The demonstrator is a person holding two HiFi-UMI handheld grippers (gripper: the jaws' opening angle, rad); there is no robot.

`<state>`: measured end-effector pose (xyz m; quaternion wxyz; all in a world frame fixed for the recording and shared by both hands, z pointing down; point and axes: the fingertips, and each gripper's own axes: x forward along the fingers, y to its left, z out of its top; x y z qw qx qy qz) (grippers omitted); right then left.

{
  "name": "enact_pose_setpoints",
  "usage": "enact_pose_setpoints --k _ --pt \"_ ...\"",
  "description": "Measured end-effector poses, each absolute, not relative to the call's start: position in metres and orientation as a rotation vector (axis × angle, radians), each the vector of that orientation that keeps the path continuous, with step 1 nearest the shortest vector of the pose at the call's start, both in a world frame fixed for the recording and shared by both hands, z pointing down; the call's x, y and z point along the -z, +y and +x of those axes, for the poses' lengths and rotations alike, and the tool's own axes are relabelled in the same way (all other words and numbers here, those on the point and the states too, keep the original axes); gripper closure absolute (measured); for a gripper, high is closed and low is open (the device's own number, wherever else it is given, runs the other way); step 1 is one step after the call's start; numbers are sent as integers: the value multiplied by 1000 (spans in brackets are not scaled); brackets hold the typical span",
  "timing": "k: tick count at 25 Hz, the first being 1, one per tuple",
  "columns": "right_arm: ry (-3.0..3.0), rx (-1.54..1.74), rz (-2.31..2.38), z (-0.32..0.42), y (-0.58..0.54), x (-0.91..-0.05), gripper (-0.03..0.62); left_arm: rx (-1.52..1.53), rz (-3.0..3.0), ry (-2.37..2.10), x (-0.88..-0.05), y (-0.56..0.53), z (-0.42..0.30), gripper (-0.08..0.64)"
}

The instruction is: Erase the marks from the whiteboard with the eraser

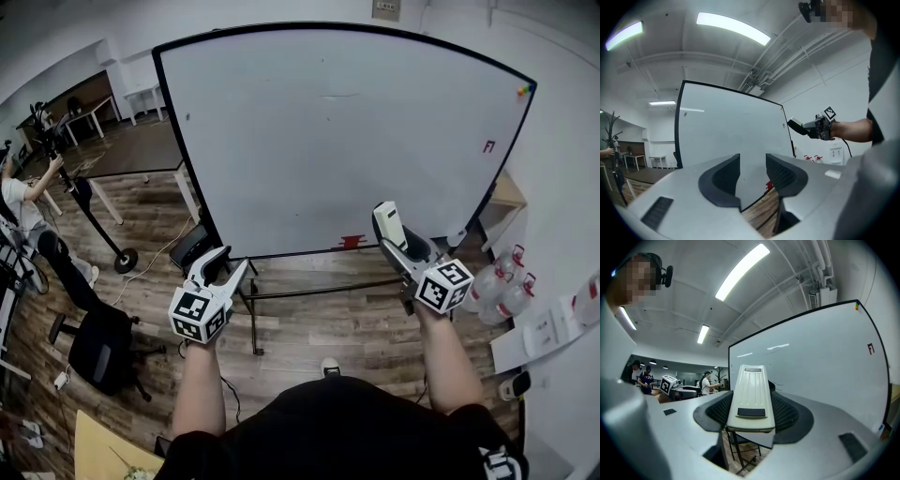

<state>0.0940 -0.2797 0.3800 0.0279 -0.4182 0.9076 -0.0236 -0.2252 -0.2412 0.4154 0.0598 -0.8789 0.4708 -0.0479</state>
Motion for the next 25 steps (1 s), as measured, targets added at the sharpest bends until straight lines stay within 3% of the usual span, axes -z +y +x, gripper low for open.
enact_pose_setpoints --k 25 --pt "2850 149 -1225 93 -379 -390 342 200 -2666 1478 -426 -323 -215 379"
